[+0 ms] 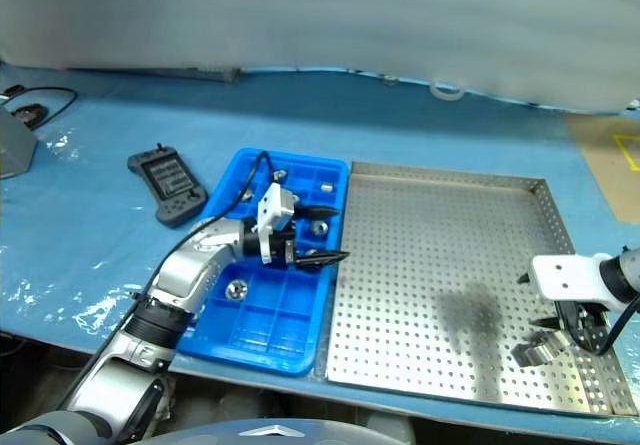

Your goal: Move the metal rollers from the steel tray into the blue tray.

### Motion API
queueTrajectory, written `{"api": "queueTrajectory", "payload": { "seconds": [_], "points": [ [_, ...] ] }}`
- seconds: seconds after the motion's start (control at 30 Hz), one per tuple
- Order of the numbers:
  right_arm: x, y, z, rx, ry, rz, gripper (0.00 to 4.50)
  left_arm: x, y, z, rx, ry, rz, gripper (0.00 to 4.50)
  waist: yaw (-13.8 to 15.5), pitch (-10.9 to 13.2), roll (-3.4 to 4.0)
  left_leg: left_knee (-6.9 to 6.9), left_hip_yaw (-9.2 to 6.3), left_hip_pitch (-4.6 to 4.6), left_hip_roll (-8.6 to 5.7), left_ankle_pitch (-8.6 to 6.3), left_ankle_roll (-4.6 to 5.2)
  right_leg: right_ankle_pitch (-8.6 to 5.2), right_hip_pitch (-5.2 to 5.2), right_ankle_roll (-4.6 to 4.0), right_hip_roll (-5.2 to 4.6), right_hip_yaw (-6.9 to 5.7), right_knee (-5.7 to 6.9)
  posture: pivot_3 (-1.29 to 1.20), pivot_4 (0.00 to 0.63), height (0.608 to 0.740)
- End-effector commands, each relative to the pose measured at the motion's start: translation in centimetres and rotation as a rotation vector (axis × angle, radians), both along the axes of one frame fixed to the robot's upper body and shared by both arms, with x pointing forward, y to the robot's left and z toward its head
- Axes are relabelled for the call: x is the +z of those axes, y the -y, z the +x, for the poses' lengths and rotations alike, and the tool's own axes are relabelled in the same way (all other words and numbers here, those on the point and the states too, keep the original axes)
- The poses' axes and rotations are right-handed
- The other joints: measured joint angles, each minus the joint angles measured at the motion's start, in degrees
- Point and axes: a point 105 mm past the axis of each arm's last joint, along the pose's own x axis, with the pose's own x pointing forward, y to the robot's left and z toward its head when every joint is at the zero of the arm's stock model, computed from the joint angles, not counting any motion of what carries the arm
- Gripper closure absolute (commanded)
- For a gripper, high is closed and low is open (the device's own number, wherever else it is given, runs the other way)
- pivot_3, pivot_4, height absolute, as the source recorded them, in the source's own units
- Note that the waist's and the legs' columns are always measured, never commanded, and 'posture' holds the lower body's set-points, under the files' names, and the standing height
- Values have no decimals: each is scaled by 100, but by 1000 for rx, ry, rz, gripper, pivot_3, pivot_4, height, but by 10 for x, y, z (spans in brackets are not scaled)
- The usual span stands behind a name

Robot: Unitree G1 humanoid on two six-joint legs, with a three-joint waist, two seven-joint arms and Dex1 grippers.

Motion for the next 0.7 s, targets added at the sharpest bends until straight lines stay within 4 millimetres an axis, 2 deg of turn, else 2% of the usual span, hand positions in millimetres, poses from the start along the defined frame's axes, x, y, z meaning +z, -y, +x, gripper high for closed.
{"api": "queueTrajectory", "payload": {
  "seconds": [0.03,0.2,0.3,0.43,0.57,0.7],
  "points": [
    [19,7,-2,-122,-27,56,1249,13,3,-1,-10,48,-17,0,28,0,0,-3,-2,0,1,4,-8,0,0,0,0,-1,0,-281,150,740],
    [3,35,-33,-106,-146,-115,1249,17,6,0,-7,48,-22,0,118,0,-1,-12,-2,-12,0,5,-10,-9,-7,-14,0,-3,-2,-286,150,740],
    [-8,61,-47,-74,-176,-282,1249,20,8,-2,-9,46,-24,0,138,0,-1,-12,1,-17,-1,5,-10,-9,-13,-14,0,-2,-2,-285,150,740],
    [-15,59,-44,-60,-149,-279,1249,24,8,0,-7,47,-20,0,131,2,-3,-13,4,-9,-1,6,-11,-9,-12,-14,1,-1,-6,-287,150,740],
    [-32,70,-52,-33,-169,-337,1249,30,8,2,-12,68,-9,0,128,3,-5,-27,3,0,2,23,-41,-10,-13,-13,3,1,-5,-283,150,740],
    [-42,64,-48,-23,-142,-313,1249,32,6,2,-8,66,-5,0,131,2,-3,-35,2,-1,1,25,-44,-9,-15,-13,3,1,-6,-279,150,740]
  ]
}}
